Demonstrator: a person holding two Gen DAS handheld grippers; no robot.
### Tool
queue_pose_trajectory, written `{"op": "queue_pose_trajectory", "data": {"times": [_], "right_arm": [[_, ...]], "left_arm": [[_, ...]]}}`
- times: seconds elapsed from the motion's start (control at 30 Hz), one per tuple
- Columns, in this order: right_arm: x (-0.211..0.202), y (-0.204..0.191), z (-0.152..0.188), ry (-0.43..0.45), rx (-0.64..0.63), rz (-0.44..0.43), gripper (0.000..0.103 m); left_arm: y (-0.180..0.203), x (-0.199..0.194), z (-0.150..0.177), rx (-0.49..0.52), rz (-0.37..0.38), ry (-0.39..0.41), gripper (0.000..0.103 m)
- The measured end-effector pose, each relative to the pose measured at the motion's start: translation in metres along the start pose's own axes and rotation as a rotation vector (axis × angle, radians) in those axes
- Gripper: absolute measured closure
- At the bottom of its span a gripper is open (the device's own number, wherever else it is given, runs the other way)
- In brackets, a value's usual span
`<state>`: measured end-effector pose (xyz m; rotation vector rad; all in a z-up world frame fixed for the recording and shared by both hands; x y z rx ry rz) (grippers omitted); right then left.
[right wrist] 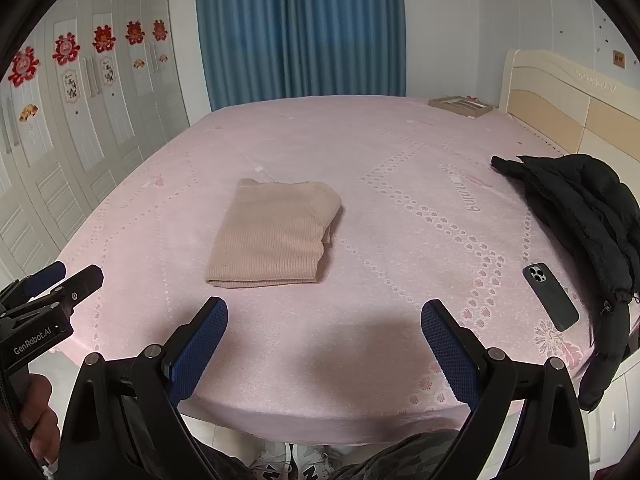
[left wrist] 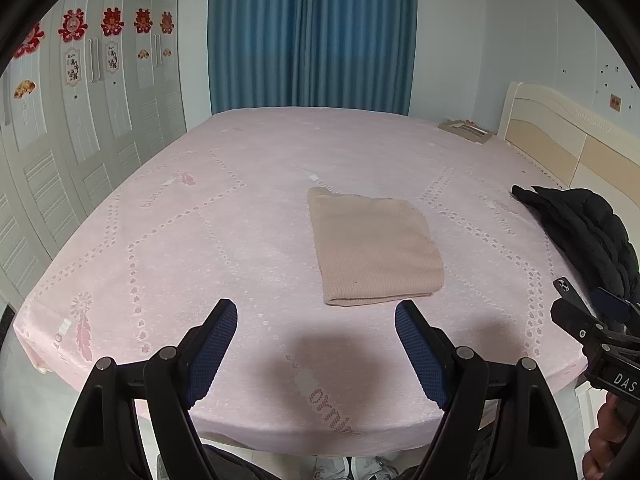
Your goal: Fold small clothes
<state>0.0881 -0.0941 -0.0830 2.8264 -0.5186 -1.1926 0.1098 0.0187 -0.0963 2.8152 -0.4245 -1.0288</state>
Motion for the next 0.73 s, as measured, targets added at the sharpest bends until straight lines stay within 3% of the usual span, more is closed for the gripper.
{"op": "queue_pose_trajectory", "data": {"times": [0.73], "right_arm": [[-0.0026,0.0012,-0.0031,0.004,0.016,-0.004,0.007]], "left_arm": [[-0.0029,-0.0067,-0.0025,-0.002,-0.001,0.013,0.023]]}}
Point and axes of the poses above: each gripper's, at about its wrist camera, not at the fingertips, and x roughly the way its jaws point, y to its right, z to its underside, the point moved 9 cm from there along x, roughly the way its jaws point, and after that the axes turned 15 degrees about z, right-handed, at the moved point
